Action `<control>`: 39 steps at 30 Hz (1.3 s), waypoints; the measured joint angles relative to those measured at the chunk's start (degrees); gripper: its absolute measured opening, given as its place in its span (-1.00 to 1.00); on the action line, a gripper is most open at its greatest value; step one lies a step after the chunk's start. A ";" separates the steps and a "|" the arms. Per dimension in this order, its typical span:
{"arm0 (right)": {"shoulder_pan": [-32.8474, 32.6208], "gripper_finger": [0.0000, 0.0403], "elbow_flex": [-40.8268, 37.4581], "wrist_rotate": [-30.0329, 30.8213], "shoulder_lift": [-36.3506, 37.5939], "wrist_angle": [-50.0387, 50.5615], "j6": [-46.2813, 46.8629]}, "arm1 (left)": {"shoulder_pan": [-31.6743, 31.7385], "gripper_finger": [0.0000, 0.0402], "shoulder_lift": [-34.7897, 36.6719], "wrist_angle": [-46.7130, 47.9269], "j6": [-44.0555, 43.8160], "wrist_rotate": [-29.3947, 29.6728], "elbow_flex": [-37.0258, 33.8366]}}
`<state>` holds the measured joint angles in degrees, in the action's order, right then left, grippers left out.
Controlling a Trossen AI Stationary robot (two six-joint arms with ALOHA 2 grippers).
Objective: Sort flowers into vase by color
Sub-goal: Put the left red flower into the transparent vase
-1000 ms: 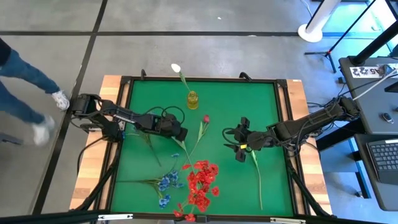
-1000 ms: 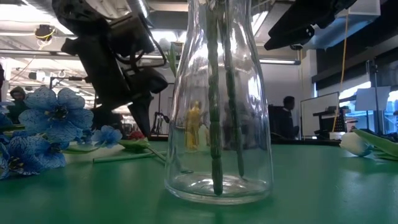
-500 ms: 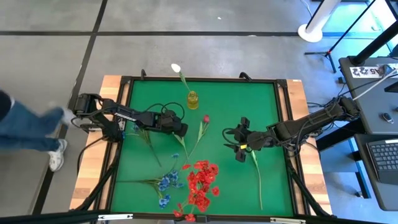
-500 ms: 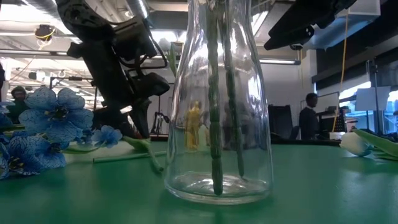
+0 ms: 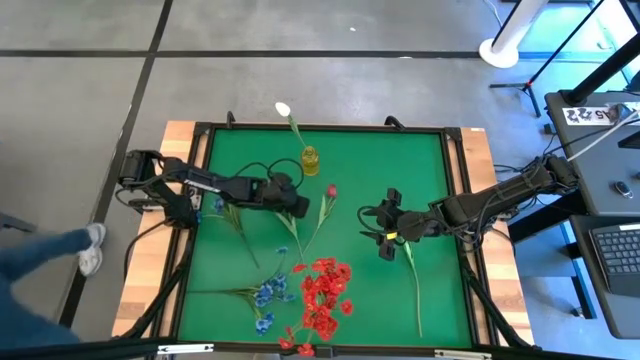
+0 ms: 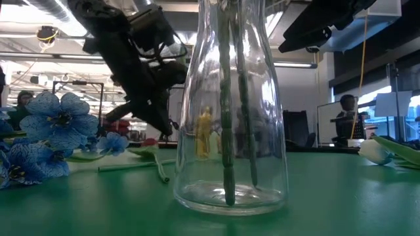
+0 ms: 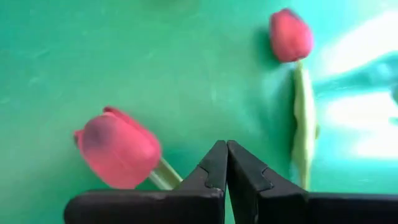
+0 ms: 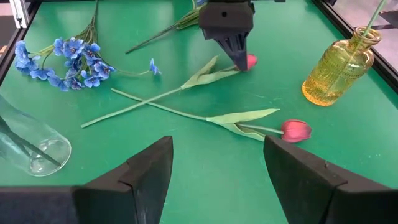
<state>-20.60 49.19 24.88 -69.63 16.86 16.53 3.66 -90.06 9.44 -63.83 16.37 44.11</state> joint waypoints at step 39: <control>0.00 0.24 -0.41 1.53 -0.01 5.16 -3.58 | 1.42 -0.39 0.07 15.46 -3.28 -15.99 5.50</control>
<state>-20.60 48.78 26.41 -69.63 22.03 12.96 5.08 -90.00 24.90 -67.11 0.38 49.61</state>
